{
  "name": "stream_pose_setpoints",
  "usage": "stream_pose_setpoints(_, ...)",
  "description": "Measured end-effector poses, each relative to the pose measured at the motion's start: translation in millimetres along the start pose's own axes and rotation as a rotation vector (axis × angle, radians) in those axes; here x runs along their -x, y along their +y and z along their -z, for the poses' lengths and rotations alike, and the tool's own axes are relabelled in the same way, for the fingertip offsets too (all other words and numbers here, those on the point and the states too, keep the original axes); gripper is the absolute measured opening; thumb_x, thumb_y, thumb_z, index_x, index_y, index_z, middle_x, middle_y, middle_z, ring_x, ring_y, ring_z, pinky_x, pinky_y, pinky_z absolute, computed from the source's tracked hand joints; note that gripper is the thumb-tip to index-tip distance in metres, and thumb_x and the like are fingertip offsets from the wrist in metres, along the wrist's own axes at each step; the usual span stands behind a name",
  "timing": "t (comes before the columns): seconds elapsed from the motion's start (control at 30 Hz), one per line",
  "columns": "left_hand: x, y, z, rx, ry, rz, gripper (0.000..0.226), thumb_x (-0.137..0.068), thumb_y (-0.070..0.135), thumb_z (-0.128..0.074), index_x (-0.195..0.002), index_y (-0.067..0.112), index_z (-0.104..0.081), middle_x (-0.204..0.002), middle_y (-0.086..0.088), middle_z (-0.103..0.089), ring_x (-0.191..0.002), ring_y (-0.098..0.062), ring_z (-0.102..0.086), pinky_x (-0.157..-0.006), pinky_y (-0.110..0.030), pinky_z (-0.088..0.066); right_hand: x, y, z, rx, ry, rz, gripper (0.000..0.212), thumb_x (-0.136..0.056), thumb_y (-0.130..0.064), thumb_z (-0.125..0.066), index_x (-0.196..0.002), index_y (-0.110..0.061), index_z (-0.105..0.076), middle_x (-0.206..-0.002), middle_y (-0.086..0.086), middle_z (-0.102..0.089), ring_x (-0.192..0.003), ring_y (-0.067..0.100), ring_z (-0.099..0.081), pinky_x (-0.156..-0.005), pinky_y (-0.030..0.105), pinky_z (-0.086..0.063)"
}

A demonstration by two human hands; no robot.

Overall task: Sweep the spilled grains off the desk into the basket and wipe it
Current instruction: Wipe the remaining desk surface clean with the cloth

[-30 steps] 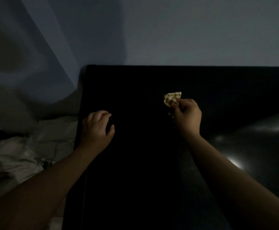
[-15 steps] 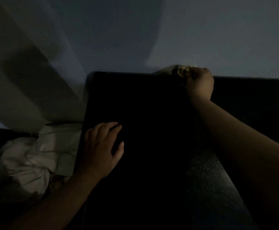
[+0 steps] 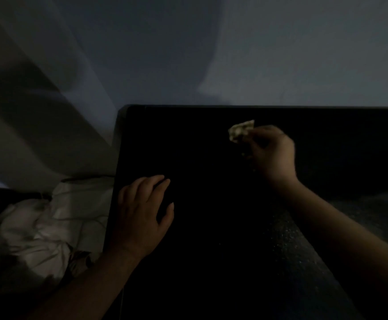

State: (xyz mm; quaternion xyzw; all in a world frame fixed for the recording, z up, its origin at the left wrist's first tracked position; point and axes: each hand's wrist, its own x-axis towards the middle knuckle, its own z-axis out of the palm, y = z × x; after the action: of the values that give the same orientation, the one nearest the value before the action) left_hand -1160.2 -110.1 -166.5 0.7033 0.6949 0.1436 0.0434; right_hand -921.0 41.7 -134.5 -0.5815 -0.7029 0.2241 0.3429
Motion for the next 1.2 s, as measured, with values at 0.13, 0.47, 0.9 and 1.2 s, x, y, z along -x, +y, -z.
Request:
stream_pose_setpoints(0.13,1,0,-1,-0.003,0.003,-0.004,0.048,-0.085,0.042,-0.045,-0.125,0.018,-0.058,-0.13,0.001,-0.054,-0.117,-0.023,-0.047,-0.097,-0.041,-0.033,-20,24,-3,0.167,0.119,-0.171,0.022,-0.089,-0.019,-0.063,-0.104,-0.006,-0.072,-0.108,0.012,-0.063,-0.099,0.028,-0.06,-0.084,0.035,-0.047)
stream_pose_setpoints(0.47,0,-1,0,-0.001,-0.004,-0.011,0.048,-0.086,0.041,-0.044,-0.126,0.018,-0.058,-0.13,0.001,-0.053,-0.117,-0.023,-0.046,-0.096,-0.043,-0.036,87,2,-7,-0.121,-0.169,0.02,0.022,-0.088,-0.021,-0.067,-0.11,-0.025,-0.07,-0.105,-0.005,-0.061,-0.099,0.014,-0.058,-0.083,0.039,-0.052)
stream_pose_setpoints(0.9,1,2,-1,0.003,0.024,-0.026,0.049,-0.086,0.041,-0.043,-0.126,0.015,-0.057,-0.13,-0.002,-0.053,-0.117,-0.027,-0.047,-0.095,-0.044,-0.037,63,20,6,0.018,0.014,-0.116,0.021,-0.087,-0.015,-0.067,-0.107,-0.011,-0.071,-0.106,0.007,-0.063,-0.1,0.021,-0.06,-0.09,0.035,-0.05)
stream_pose_setpoints(1.2,0,1,-2,0.015,0.03,0.001,0.05,-0.083,0.042,-0.043,-0.124,0.017,-0.059,-0.13,0.001,-0.054,-0.117,-0.025,-0.046,-0.095,-0.044,-0.038,102,2,29,-0.114,0.086,-0.142,0.014,-0.085,-0.009,-0.069,-0.097,-0.016,-0.074,-0.094,-0.002,-0.064,-0.083,0.006,-0.061,-0.076,0.012,-0.046)
